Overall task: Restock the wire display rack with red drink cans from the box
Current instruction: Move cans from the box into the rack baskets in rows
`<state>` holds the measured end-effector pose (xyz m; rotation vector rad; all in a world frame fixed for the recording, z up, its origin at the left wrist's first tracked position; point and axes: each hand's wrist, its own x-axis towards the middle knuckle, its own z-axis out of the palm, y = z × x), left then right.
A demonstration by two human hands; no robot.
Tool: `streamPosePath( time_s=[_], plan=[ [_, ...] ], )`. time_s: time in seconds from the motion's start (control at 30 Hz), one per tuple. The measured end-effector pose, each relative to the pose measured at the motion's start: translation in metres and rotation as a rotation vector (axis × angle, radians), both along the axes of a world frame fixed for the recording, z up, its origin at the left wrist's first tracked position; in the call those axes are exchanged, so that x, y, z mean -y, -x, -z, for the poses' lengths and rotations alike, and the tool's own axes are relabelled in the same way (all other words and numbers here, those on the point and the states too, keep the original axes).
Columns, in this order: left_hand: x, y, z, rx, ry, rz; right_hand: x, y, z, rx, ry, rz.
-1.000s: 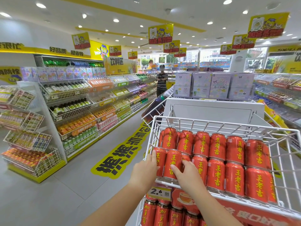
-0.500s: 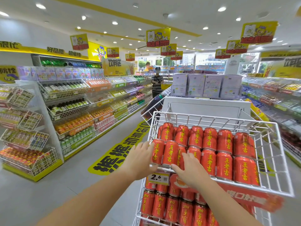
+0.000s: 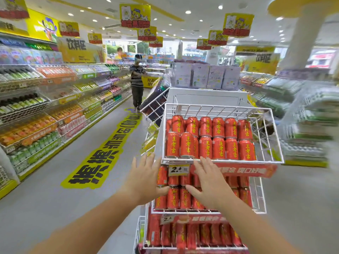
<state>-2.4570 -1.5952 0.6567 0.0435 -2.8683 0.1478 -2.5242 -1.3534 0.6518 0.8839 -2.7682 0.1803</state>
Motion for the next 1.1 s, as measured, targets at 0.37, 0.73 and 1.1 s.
streamPosePath(
  time_s=[0.37, 0.73, 1.1],
  plan=[
    [0.003, -0.072, 0.093, 0.06, -0.083, 0.043, -0.009, -0.072, 0.076, 0.129, -0.057, 0.08],
    [-0.002, -0.111, 0.193, 0.301, -0.076, -0.075, -0.012, -0.082, 0.214, 0.314, -0.106, -0.009],
    [-0.036, -0.139, 0.426, 0.501, -0.177, -0.076, -0.042, -0.103, 0.448, 0.545, -0.199, -0.05]
  ],
)
